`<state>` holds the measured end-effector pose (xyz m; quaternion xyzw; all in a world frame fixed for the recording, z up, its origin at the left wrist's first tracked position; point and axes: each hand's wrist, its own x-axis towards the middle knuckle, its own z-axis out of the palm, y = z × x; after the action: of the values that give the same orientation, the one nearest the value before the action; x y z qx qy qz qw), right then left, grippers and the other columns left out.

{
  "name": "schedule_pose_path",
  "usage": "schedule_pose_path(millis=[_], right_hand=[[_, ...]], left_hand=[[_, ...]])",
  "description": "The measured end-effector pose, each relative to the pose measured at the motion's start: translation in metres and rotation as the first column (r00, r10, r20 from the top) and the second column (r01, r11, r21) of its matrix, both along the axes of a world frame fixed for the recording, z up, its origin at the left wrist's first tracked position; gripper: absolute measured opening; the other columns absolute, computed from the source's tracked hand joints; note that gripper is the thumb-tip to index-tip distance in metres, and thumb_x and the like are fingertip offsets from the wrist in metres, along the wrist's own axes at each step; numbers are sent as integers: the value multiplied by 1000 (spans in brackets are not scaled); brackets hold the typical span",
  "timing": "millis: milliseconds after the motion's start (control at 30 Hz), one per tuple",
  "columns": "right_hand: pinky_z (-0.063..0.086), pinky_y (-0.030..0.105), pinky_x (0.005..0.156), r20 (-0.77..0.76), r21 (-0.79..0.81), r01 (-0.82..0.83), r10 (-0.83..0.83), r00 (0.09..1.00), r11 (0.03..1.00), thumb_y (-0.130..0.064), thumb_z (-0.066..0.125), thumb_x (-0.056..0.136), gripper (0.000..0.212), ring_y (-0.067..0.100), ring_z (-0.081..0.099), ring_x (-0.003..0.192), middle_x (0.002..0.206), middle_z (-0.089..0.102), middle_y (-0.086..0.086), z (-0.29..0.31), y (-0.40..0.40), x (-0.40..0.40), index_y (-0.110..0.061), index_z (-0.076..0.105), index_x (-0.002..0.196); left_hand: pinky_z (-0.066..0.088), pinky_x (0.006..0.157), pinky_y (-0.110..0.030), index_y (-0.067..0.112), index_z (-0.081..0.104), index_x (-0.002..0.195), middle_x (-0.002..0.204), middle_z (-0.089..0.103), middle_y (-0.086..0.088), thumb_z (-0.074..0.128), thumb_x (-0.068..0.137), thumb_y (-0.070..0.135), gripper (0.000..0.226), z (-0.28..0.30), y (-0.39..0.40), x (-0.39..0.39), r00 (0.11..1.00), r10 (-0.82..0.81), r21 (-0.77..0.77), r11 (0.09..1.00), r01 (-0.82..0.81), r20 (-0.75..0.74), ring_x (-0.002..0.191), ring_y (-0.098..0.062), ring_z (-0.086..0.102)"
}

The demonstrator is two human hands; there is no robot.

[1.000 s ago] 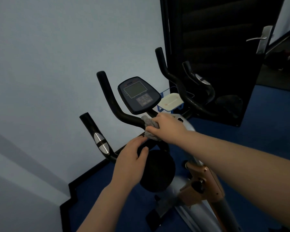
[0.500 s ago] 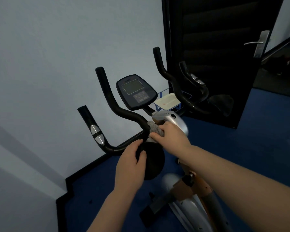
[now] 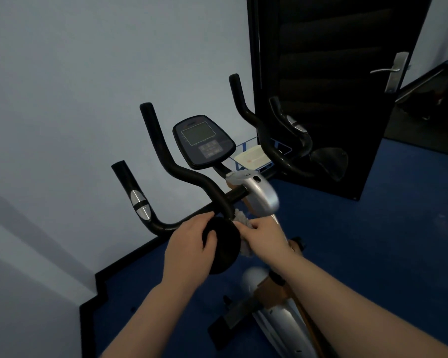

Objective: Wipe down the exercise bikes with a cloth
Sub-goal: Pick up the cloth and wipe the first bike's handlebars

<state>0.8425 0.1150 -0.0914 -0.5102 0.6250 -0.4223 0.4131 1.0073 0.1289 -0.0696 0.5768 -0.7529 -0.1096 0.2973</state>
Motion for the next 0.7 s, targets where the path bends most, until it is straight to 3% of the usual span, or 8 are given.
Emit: schedule_pose_path(millis=[100, 167, 233, 300, 400, 533, 633, 700], right_hand=[[38, 33, 56, -16, 103, -148, 150, 989, 984, -38, 67, 85, 41, 19, 47, 55, 58, 49, 10, 16, -6, -15, -7, 56, 60], [49, 42, 64, -138, 135, -188, 206, 969, 973, -42, 65, 84, 42, 25, 59, 68, 69, 60, 10, 30, -16, -25, -1, 65, 73], [49, 38, 67, -320, 31, -126, 129, 939, 992, -45, 62, 84, 32, 22, 62, 79, 76, 63, 0, 47, -29, -31, -14, 68, 85], [45, 33, 68, -384, -107, -90, 42, 922, 990, -45, 59, 86, 26, 19, 59, 86, 87, 60, -5, 63, -44, -27, -27, 62, 103], [50, 37, 71, -398, -202, -127, 37, 917, 971, -41, 57, 89, 28, 21, 60, 89, 98, 64, -1, 65, -70, -5, -31, 51, 114], [39, 40, 98, -384, -269, -150, 36, 922, 952, -31, 55, 93, 32, 24, 49, 112, 119, 60, 6, 35, -81, 31, -26, 58, 124], [35, 35, 100, -262, -329, -63, -27, 965, 942, -32, 60, 91, 40, 22, 45, 114, 118, 59, 6, 20, -74, 33, -25, 57, 130], [37, 36, 98, -274, -327, -80, -14, 962, 942, -34, 64, 88, 45, 20, 45, 112, 114, 58, 5, 15, -71, 28, -26, 56, 131]], left_hand=[[37, 96, -21, 32, 50, 133, 126, 54, 18, 52, 93, 29, 41, 2, -3, 6, 998, -48, 31, 998, 47, 32, 116, -1, 48], [39, 93, -22, 35, 54, 128, 118, 54, 23, 52, 93, 32, 35, 7, -8, 10, 998, -62, 67, 996, 62, -11, 111, 0, 50], [39, 90, -22, 33, 60, 121, 113, 57, 23, 53, 93, 31, 29, 14, -18, 13, 998, -61, 48, 997, 62, -23, 106, 0, 52], [39, 89, -23, 30, 62, 118, 111, 60, 19, 53, 94, 28, 27, 19, -29, 13, 999, -36, 14, 999, 36, -25, 102, 0, 51], [37, 87, -23, 28, 62, 119, 109, 59, 18, 52, 94, 27, 26, 18, -37, 11, 998, 3, 27, 1000, -1, -63, 100, 2, 48], [34, 90, -21, 29, 60, 120, 111, 56, 21, 51, 94, 25, 29, 9, -36, 9, 993, 47, 37, 998, -43, -104, 105, 3, 46], [36, 88, -21, 31, 60, 118, 112, 57, 21, 50, 93, 23, 28, 5, -33, 7, 985, 81, 19, 997, -79, -152, 105, 4, 47], [37, 86, -21, 31, 61, 116, 109, 58, 22, 49, 93, 23, 28, 3, -32, 5, 978, 102, 25, 995, -99, -182, 103, 5, 48]])
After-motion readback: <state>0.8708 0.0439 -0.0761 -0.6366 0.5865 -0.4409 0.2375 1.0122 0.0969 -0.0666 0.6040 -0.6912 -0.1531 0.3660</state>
